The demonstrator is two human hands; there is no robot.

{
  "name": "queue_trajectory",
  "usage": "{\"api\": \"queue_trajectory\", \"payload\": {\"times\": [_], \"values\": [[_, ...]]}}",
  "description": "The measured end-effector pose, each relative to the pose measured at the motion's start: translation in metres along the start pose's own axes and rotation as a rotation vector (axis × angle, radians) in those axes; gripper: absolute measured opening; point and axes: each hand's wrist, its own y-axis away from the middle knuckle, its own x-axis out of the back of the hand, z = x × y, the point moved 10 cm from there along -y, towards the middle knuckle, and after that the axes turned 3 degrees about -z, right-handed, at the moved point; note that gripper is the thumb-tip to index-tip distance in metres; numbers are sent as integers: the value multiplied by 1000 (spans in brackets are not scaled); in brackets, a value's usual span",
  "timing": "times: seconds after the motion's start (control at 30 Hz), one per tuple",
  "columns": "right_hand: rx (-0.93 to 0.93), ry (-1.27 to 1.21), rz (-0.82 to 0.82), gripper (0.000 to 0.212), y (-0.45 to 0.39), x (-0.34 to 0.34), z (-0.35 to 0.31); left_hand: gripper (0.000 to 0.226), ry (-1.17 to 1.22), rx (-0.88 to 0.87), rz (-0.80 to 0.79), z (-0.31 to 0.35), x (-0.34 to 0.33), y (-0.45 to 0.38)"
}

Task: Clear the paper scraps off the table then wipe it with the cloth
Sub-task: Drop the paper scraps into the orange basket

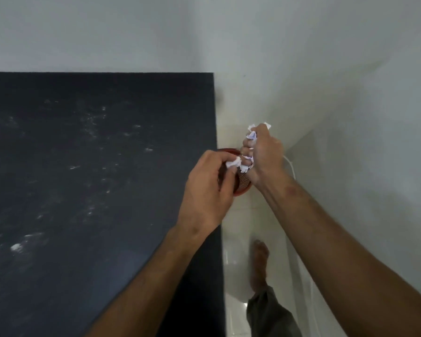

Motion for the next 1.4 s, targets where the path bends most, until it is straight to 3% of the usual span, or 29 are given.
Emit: {"api": "queue_trajectory", "payload": {"times": [0.07, 0.17, 0.27, 0.4, 0.57, 0.67, 0.8, 0.9, 1.0, 1.07, 1.17, 1.27, 1.4], "values": [[-19, 37, 29, 26, -23, 31, -9, 14, 88, 89, 24, 6, -45, -6], [-58, 91, 80, 30, -64, 75, -8, 18, 355, 487, 95, -40, -121, -5], [-110, 110, 90, 27, -111, 109, 18, 18, 575, 850, 263, -106, -187, 7], [-192, 148, 103, 21, -176, 148, 81, 10, 524, 1065, 433, -197, -234, 20], [-233, 235, 81, 21, -266, 184, 182, 13, 335, 1080, 496, -333, -271, 18], [-238, 329, 13, 23, -317, 199, 243, 13, 116, 993, 346, -404, -299, 11], [-329, 475, -132, 25, -362, 212, 310, 21, -275, 745, 101, -453, -322, 3], [-310, 467, -188, 6, -375, 210, 329, 25, -441, 644, -36, -456, -327, -1], [-247, 483, -207, 25, -374, 202, 321, 41, -452, 657, -76, -451, -322, -6], [-307, 489, -262, 33, -369, 195, 319, 55, -430, 652, -103, -436, -323, -9], [-374, 588, -308, 31, -365, 193, 312, 79, -387, 596, -133, -407, -326, -10], [-162, 933, -354, 26, -361, 186, 276, 64, -438, 584, -165, -391, -325, -2], [74, 1216, -341, 48, -345, 180, 225, 63, -441, 606, -181, -359, -311, 8]]}}
